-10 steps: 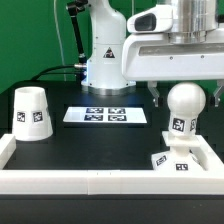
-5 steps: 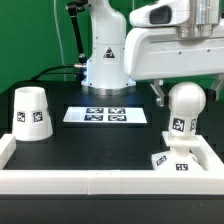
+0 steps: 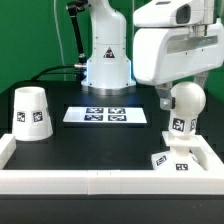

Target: Assemble lamp

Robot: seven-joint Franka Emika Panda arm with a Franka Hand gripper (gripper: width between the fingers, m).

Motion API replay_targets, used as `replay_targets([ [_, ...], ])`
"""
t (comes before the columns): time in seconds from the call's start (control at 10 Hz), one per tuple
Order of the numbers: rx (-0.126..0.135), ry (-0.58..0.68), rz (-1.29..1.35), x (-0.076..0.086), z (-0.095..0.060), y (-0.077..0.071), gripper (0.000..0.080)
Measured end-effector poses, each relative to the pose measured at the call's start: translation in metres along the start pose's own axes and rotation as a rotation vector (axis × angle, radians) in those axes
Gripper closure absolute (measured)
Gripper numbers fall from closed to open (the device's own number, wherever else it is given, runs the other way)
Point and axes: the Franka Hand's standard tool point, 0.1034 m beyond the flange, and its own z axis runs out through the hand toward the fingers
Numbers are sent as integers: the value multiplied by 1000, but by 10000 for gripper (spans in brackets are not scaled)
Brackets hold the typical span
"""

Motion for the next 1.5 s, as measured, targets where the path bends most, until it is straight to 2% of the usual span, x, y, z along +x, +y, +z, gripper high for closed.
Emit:
replay_targets([
  [0.5, -14, -27, -314, 7, 3, 4, 101],
  [0.8, -14, -28, -329, 6, 3, 5, 101],
  [0.9, -14, -28, -329, 6, 3, 5, 223],
  [1.0, -14, -28, -327, 6, 3, 5, 223],
  [1.3, -24, -18, -238, 6, 4, 6, 223],
  [1.5, -27, -10, 42, 9, 4, 3, 223],
])
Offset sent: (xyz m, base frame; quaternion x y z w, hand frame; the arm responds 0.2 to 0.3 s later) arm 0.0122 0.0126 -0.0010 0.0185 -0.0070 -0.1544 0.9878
